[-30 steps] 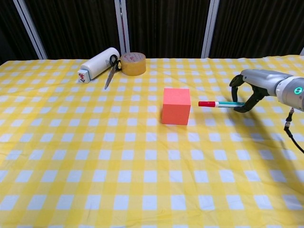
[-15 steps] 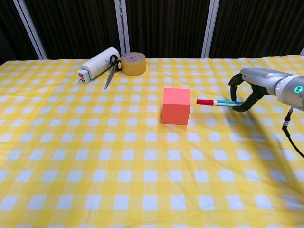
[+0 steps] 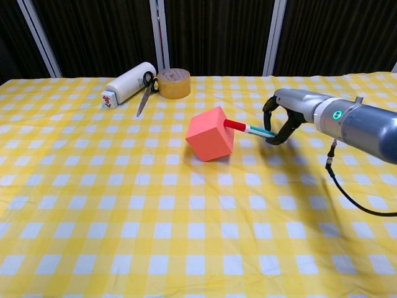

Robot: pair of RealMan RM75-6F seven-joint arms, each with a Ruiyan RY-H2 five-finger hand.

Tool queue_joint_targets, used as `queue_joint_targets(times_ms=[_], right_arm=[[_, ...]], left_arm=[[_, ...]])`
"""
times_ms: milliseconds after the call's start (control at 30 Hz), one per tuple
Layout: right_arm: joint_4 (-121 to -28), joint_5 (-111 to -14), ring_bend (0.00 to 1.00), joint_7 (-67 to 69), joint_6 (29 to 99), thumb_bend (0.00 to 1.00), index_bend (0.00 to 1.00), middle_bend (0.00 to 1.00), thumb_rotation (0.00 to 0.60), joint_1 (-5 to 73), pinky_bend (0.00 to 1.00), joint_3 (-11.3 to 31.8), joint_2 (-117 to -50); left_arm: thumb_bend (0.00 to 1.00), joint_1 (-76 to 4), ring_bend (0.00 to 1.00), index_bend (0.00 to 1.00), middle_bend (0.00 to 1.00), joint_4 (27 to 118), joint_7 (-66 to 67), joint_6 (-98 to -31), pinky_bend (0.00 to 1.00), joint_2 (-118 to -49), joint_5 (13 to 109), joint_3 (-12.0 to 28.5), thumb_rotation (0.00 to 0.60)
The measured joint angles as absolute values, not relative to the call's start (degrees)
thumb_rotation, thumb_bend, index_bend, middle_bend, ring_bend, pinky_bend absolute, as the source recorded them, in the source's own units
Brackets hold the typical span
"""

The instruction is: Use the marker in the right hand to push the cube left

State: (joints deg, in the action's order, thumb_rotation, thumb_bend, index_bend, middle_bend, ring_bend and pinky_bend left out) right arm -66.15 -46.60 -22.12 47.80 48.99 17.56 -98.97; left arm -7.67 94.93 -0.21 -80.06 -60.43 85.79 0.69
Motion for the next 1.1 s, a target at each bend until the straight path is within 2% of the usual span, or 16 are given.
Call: queue_joint_targets(times_ms=[800, 1100], right_arm=[[-69.0, -44.2, 0.03, -25.7, 51.1, 0.49, 0.63, 0.18, 0.6, 47.0, 0.0, 15.6, -95.4], [-68.8, -45.5, 0.03, -29.2, 54.4, 0.5, 0.63, 0.18, 0.6, 47.5, 0.0, 14.5, -96.9]], left_arm=[[0.0, -7.5, 0.0, 0.0, 0.0, 95.2, 0.6, -80.1, 0.0, -60.4, 85.6, 0.6, 0.6], [0.0, -7.5, 0.0, 0.0, 0.0, 95.4, 0.0, -80.0, 0.0, -60.3, 85.5, 0.6, 0.6]])
